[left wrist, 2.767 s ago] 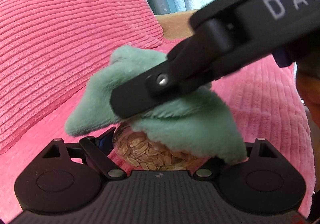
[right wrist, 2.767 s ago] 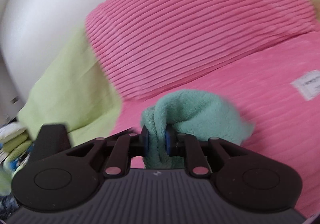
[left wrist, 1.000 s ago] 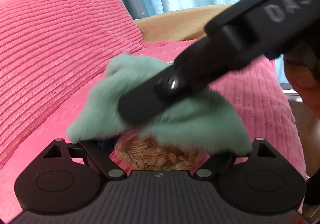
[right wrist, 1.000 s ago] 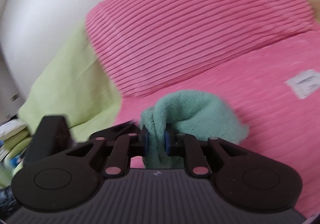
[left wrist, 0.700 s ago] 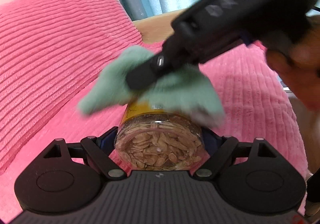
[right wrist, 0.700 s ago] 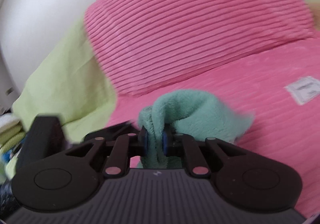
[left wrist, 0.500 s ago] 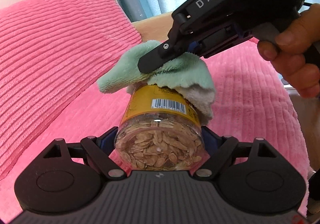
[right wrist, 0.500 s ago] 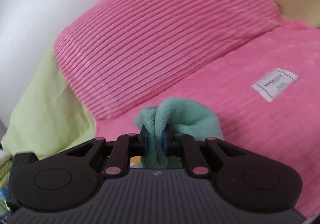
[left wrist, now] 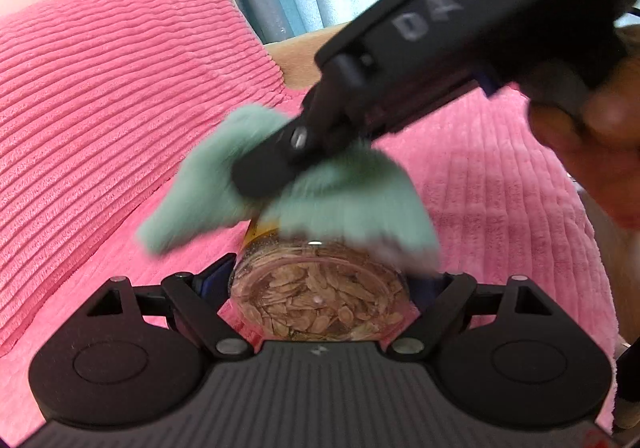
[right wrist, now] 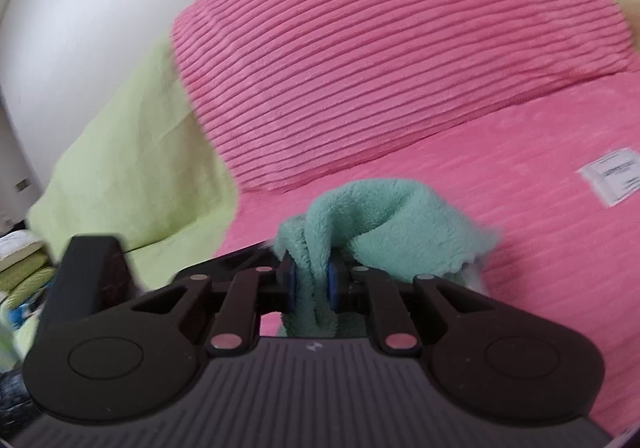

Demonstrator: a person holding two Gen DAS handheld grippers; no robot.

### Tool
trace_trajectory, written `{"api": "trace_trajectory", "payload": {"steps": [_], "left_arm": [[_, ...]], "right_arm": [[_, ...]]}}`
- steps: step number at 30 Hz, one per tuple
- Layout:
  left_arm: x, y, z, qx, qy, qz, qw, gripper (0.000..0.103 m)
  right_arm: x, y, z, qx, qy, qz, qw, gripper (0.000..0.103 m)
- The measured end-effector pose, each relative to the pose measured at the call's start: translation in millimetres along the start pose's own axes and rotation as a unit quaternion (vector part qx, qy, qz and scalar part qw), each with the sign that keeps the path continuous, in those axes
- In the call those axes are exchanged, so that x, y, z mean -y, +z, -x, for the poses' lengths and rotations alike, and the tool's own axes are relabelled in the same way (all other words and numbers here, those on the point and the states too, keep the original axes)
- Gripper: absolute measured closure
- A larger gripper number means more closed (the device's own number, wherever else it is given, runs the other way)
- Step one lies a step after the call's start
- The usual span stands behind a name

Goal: Clean container

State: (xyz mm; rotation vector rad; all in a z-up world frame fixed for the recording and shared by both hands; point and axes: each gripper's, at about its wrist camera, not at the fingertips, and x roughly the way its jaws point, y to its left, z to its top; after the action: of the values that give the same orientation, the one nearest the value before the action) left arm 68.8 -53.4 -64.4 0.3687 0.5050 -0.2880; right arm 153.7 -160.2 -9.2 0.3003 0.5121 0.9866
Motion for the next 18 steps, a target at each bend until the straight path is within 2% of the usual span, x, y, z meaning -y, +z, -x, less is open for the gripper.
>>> {"api": "trace_trajectory", "payload": {"steps": [3,6,8,18], "left_arm": [[0.7,2.5,-1.6,-0.001,0.000,0.004,1.0000,0.017],[1.4,5.0,-3.3,-0.001,-0.001,0.007,1.0000,0.017],[1.9,6.6,-4.4,-0.002,-0.001,0.010,0.9999,0.017],[-23.5,2.6,-11.5,-0.014,-0.063,0.120,0.9907,0.014]], "right_arm": [[17.7,3.9,6.2,0.027,-0.036,-0.027,0.999,0.092],[37.2,5.7,7.4,0.033,-0.018,-0.073,0.997,0.093],[40.1,4.2,7.2,0.035,-0.013,-0.080,0.996,0.093],[38.5,8.0,8.4,0.026,-0.018,-0.065,0.997,0.093]]}}
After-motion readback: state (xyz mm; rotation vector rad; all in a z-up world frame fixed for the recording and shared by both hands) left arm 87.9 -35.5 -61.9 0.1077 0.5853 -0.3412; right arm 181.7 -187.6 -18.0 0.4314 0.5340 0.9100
